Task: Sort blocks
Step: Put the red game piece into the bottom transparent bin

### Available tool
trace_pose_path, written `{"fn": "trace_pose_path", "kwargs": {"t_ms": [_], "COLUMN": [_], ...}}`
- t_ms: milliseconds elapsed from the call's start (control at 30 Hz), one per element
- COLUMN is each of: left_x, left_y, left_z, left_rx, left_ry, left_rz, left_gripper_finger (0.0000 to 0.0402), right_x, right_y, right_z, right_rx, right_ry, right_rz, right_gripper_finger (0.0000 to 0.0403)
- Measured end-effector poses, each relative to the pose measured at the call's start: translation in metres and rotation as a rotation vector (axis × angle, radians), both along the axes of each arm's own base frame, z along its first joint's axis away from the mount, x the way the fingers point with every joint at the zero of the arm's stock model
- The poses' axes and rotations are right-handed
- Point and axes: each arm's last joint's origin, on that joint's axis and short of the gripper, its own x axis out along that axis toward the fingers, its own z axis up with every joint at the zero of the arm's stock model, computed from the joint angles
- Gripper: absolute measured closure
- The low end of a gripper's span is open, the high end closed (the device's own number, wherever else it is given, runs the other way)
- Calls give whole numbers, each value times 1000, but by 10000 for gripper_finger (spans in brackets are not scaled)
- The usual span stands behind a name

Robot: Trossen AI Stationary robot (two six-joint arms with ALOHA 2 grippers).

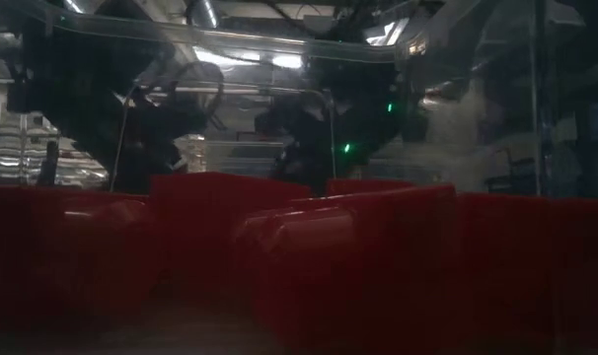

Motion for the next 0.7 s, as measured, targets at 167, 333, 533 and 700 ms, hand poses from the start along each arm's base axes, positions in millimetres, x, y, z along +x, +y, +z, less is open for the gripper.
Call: {"fn": "trace_pose_path", "kwargs": {"t_ms": [167, 333, 533, 700], "left_x": [-13, -27, -35, -37], "left_y": [-5, -9, -17, -20], "left_z": [16, 34, 46, 46], "left_rx": [-8, -14, 6, 15], "left_ry": [31, 5, -39, -35], "left_rz": [7, 27, 16, -3], "left_gripper_finger": [204, 204, 204, 204], "right_x": [-9, -23, -50, -65], "right_y": [-1, -2, 17, 59], "right_z": [32, 79, 137, 160], "right_rx": [-49, -64, -10, 83], "right_ry": [4, -42, -155, -240], "right_rz": [-3, 11, 112, 278], "right_gripper_finger": [262, 262, 262, 261]}}
